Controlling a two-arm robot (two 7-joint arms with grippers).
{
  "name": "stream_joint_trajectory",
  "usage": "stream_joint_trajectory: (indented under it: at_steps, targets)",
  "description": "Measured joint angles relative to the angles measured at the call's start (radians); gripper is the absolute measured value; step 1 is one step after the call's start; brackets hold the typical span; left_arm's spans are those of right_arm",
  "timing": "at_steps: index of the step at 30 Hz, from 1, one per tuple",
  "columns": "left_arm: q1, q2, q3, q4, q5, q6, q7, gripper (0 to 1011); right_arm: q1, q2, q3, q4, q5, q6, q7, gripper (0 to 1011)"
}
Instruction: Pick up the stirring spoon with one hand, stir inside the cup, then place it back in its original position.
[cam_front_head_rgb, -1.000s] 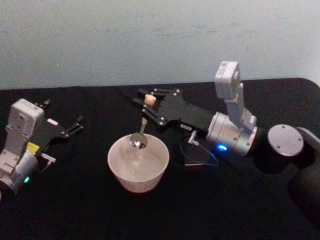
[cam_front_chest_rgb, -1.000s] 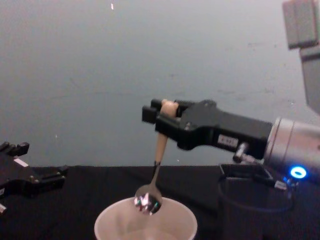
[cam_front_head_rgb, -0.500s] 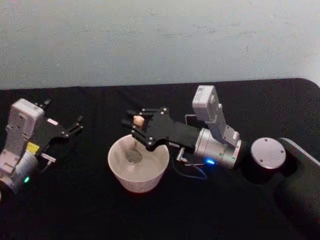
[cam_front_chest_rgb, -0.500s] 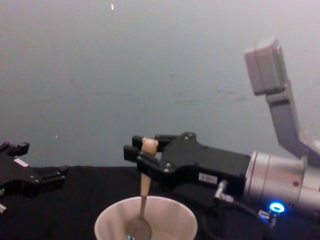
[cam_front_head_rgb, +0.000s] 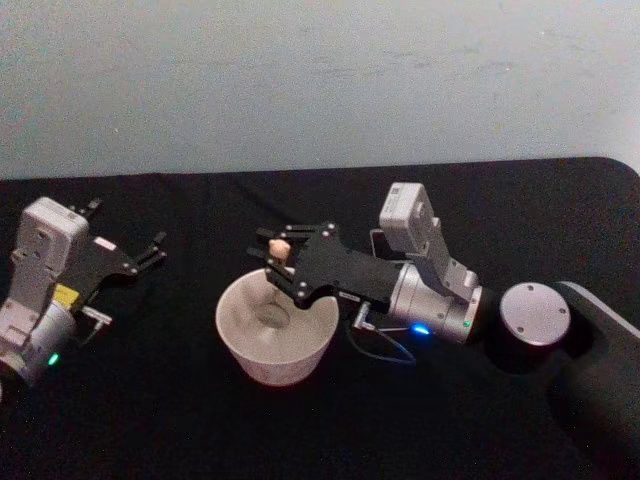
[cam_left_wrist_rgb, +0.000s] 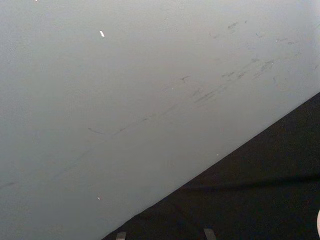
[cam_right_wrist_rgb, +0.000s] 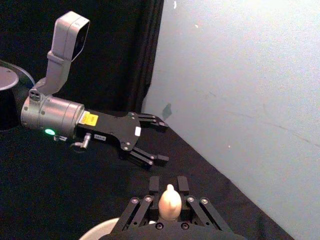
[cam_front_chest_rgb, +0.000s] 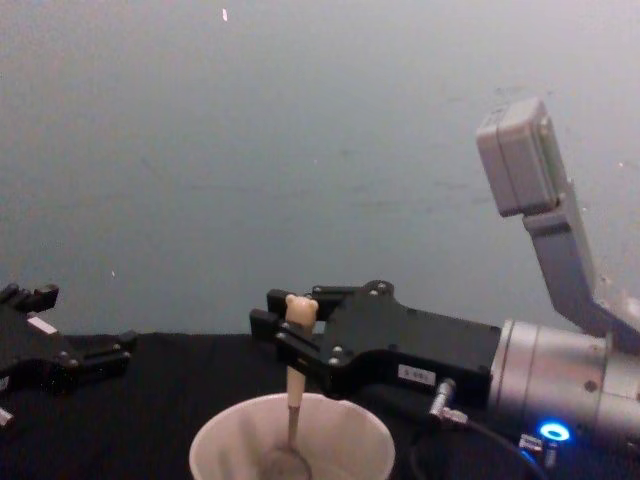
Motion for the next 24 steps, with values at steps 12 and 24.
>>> stream_joint_trajectory:
  at_steps: [12, 24]
  targets:
    - [0.000, 0.000, 0.000, 0.000, 0.000, 0.000, 0.000, 1001, -0.054, 0.065, 0.028, -0.106, 0.001, 0.010, 0.000, 213]
    - [0.000, 0.000, 0.000, 0.000, 0.000, 0.000, 0.000, 1001, -0.113, 0.124, 0.008, -0.210, 0.030, 0.028, 0.052, 213]
